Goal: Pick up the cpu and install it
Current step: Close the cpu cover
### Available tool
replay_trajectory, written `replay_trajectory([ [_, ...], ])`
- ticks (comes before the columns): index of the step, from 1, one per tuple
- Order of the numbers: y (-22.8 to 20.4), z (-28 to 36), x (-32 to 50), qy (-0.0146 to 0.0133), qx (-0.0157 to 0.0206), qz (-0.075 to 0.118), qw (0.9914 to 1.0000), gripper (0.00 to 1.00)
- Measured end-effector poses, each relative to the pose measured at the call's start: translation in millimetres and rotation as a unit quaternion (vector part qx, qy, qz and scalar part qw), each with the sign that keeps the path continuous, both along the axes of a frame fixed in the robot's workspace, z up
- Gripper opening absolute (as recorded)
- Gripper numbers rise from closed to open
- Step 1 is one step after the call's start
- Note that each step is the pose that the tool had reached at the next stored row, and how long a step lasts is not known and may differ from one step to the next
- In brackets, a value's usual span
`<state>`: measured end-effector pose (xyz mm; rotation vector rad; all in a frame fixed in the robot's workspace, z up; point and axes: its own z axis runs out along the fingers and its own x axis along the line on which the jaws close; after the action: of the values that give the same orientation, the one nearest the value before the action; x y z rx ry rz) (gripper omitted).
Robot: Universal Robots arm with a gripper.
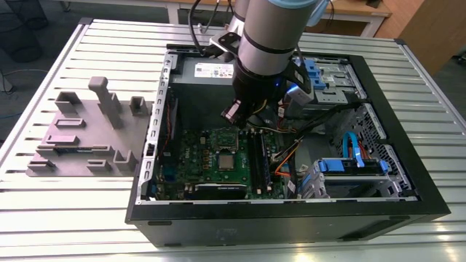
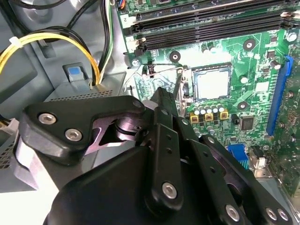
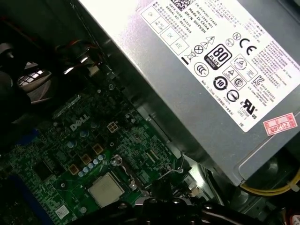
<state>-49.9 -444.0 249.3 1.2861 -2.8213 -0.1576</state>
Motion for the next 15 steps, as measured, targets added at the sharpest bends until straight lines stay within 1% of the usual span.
replay_trajectory([
  [2, -0.7, 0.1, -0.4, 0.0, 0.0, 0.001, 1.0, 0.1],
  [3, -19.8, 0.9, -4.4, 0.0, -0.0001, 0.018, 0.99985, 0.1],
  [4, -19.8, 0.9, 7.8, 0.0, 0.0, 0.018, 0.99984, 0.1],
  [15, -19.8, 0.9, 10.1, 0.0, 0.0, 0.018, 0.99985, 0.1],
])
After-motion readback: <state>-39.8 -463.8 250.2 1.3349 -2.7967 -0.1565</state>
